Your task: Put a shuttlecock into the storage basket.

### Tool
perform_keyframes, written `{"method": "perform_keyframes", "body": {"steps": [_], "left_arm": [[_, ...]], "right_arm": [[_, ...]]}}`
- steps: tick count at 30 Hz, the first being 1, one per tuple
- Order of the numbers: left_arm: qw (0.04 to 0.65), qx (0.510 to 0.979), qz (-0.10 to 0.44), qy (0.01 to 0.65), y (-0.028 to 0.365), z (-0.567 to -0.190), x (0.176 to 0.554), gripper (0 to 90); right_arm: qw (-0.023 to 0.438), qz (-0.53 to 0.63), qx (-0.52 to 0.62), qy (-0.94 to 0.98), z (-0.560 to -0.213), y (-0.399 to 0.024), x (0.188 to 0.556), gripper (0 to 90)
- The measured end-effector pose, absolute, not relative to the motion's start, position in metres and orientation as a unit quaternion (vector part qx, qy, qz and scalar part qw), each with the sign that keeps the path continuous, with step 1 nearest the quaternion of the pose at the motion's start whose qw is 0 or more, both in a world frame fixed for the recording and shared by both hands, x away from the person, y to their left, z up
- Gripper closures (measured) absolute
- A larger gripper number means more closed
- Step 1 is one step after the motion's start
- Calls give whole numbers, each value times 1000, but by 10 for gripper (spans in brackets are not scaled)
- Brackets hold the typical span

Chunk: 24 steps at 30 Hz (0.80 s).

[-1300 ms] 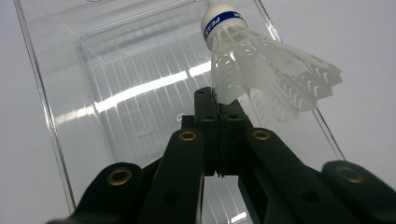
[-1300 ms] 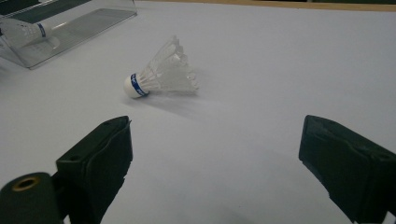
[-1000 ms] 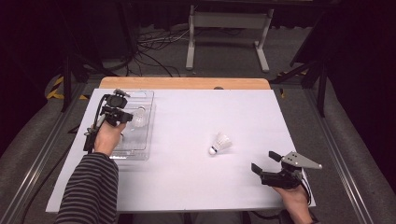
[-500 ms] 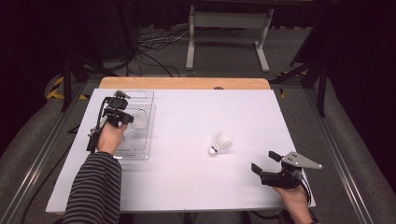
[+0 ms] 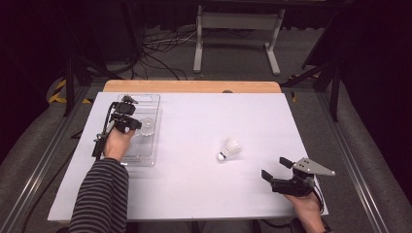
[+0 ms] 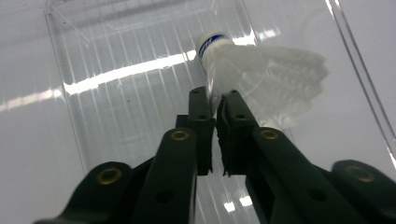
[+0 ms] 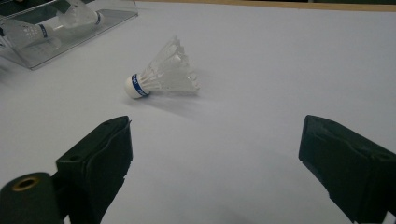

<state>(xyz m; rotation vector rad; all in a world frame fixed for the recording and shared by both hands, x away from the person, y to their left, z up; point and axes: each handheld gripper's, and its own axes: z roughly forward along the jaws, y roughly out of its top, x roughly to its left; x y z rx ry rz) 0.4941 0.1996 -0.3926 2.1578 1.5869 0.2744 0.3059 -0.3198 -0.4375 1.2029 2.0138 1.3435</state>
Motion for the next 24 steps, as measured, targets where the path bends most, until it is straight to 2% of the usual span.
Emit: {"method": "perform_keyframes", "body": {"steps": [7, 14, 24], "left_arm": [[224, 786, 100, 567, 199, -388, 490, 701], [221, 790, 99, 563, 199, -384, 486, 506], [226, 795, 100, 555, 197, -380, 479, 421]], "right_arm": [[218, 485, 434, 727, -437, -320, 306, 106], [219, 484, 433, 728, -437, -320, 305, 106], [220, 484, 433, 728, -437, -319, 305, 106]]}}
